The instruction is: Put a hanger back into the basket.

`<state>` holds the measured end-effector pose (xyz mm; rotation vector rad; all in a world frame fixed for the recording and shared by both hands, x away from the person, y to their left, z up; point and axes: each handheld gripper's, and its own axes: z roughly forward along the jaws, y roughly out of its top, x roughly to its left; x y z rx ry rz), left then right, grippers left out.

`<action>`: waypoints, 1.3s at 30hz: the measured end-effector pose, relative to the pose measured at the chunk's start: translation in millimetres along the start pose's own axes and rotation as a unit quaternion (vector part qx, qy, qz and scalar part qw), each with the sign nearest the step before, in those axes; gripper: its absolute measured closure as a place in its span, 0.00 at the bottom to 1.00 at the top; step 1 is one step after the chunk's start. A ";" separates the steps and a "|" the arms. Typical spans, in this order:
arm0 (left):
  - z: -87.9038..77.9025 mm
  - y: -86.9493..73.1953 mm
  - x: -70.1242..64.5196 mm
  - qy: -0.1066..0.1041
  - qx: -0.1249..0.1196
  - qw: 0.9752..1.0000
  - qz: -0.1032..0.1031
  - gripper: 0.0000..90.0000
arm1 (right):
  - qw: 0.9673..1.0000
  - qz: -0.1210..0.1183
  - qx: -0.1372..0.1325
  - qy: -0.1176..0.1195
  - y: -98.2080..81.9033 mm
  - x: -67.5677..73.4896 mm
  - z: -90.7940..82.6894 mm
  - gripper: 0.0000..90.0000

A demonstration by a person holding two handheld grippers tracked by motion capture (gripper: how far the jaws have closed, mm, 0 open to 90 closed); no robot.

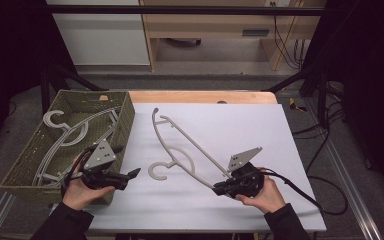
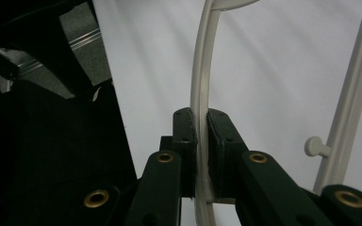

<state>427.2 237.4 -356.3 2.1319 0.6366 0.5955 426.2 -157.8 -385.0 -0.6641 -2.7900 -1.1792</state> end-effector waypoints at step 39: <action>49.2 9.4 -27.7 -0.005 0.104 0.956 0.275 0.64 | 0.993 -0.064 0.009 0.101 1.3 19.3 -3.5 0.91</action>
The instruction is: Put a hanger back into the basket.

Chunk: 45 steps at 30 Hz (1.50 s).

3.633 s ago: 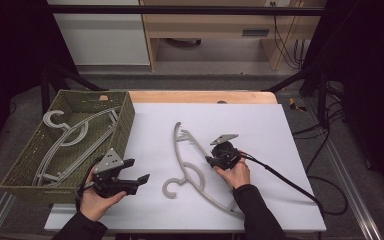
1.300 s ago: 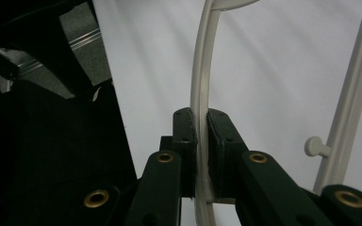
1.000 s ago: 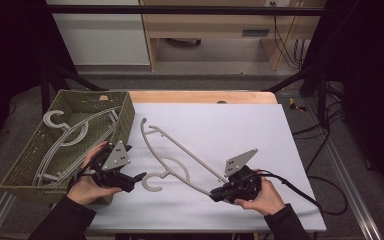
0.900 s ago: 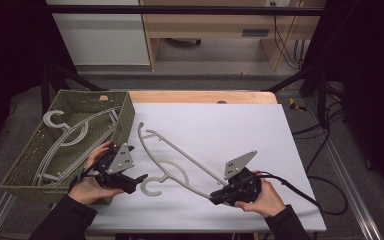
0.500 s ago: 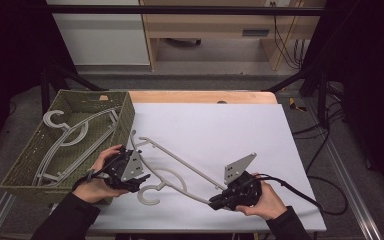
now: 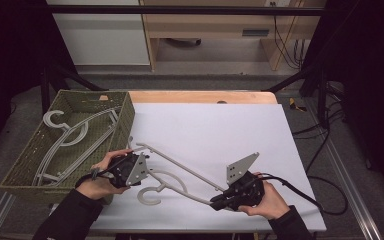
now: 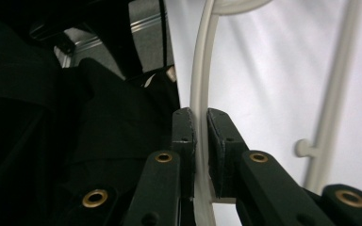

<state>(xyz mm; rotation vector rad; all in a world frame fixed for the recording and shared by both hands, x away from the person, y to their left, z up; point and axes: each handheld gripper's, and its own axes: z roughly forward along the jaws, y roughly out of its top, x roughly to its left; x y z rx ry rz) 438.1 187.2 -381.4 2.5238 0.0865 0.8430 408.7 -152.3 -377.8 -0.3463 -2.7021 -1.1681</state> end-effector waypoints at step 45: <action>-3.3 26.0 -6.8 -0.008 0.022 0.997 -0.076 0.92 | 0.929 0.076 -0.180 -0.313 -32.7 -31.5 -32.4 0.26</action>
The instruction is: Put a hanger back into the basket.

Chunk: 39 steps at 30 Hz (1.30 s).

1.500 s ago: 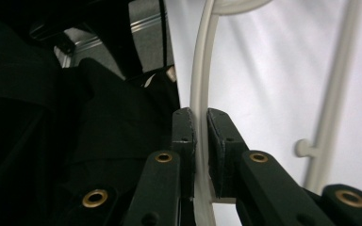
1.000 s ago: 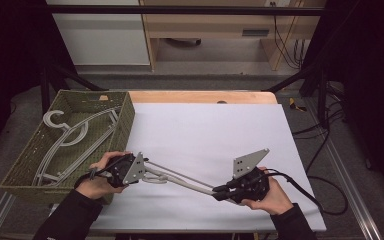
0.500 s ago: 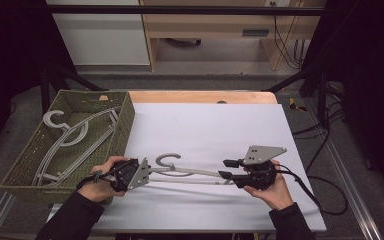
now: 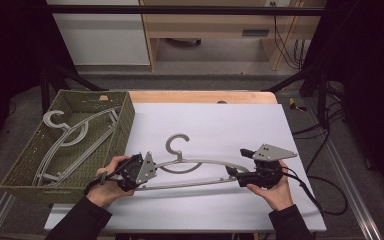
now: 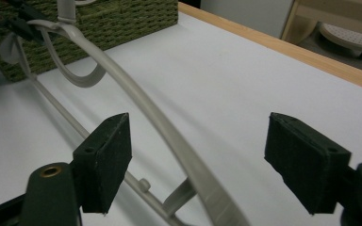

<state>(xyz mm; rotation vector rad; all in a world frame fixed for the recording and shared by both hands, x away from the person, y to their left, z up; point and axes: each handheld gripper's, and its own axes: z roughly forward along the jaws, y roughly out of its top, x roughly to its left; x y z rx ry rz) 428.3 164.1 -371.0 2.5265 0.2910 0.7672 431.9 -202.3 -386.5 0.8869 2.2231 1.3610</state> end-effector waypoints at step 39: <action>-120.0 -34.8 99.1 0.153 -0.035 0.956 -0.250 0.92 | 0.995 0.051 -0.024 -0.080 -20.8 -21.5 -22.9 0.06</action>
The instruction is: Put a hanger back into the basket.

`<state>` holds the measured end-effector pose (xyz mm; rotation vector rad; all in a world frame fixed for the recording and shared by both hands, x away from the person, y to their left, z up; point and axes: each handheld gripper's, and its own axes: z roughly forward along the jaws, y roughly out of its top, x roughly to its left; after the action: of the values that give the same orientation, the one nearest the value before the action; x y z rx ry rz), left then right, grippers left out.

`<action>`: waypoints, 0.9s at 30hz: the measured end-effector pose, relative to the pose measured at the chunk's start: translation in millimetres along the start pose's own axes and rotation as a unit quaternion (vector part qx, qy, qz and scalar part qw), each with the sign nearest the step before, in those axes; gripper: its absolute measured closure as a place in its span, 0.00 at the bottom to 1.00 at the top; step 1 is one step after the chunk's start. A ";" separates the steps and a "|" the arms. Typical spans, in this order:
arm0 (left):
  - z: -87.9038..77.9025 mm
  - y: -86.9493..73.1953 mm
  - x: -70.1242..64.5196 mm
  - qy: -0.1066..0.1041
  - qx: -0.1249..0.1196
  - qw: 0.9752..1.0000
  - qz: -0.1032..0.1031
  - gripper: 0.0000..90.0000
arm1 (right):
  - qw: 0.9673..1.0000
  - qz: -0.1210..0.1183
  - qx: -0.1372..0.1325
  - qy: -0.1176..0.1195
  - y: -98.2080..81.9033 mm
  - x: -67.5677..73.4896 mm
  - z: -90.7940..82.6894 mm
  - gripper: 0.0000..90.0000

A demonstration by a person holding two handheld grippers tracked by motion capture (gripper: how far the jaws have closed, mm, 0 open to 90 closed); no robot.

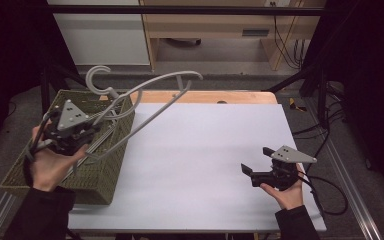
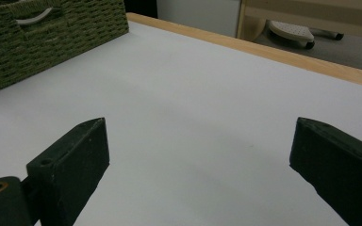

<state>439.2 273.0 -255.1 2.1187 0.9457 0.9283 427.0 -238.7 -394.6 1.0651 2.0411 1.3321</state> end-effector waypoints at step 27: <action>12.6 -98.3 105.7 0.059 0.071 0.994 -0.057 0.91 | 1.000 -0.004 0.008 0.006 2.7 5.1 0.8 0.05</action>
<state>466.5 407.8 -300.9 2.1198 1.2109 0.9619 425.6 -233.5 -392.3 1.0575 2.0654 1.3234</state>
